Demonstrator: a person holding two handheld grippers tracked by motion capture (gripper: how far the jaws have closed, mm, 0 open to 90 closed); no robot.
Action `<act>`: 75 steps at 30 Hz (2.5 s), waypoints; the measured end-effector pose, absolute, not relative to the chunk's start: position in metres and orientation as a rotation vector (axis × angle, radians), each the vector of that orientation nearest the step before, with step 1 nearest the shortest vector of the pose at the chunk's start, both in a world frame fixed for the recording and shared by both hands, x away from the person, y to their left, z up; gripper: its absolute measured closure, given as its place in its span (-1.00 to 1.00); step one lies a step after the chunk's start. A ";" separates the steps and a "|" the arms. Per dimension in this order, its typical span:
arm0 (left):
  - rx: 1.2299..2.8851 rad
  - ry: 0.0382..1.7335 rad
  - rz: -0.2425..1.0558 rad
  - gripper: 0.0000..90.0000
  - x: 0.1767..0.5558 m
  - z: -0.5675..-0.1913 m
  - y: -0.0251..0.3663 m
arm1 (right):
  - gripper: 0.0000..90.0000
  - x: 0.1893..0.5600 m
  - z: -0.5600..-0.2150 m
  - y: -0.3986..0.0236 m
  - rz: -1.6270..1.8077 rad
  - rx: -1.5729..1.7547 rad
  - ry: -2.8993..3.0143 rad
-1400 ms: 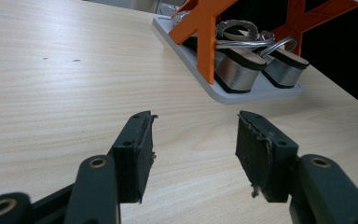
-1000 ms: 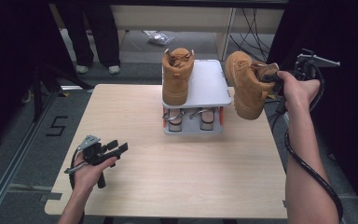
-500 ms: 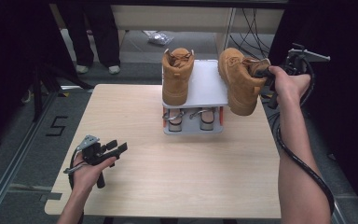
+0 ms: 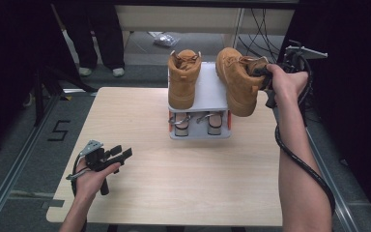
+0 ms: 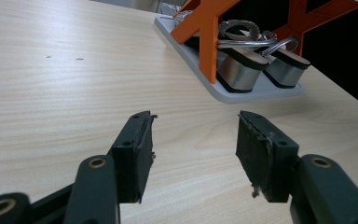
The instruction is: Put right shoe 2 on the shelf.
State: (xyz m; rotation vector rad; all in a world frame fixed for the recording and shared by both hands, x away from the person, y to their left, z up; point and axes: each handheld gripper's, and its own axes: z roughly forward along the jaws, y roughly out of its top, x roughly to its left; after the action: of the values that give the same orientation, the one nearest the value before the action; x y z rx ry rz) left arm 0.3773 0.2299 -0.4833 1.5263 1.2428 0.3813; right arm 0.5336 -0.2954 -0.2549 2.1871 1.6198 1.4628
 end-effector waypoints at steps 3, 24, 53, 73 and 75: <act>1.525 1.245 0.381 0.00 0.377 -0.483 0.230 | 0.82 0.537 -0.254 -0.289 1.472 2.204 1.616; 1.522 1.256 0.384 0.00 0.377 -0.483 0.232 | 0.80 0.557 -0.257 -0.256 1.461 2.211 1.630; 1.521 1.254 0.387 -0.01 0.376 -0.483 0.234 | 0.10 0.563 -0.252 -0.236 1.398 1.987 1.658; 1.525 1.254 0.377 -0.01 0.377 -0.486 0.231 | 0.03 0.526 -0.231 -0.272 1.433 1.875 1.657; 1.522 1.255 0.378 -0.01 0.376 -0.486 0.232 | 0.05 0.523 -0.230 -0.277 1.459 1.895 1.636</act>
State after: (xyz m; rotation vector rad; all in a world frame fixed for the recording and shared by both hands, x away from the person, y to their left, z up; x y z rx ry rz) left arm 0.3764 0.2316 -0.4865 1.5218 1.2553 0.3775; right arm 0.5227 -0.2772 -0.2300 1.8954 1.6359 1.4592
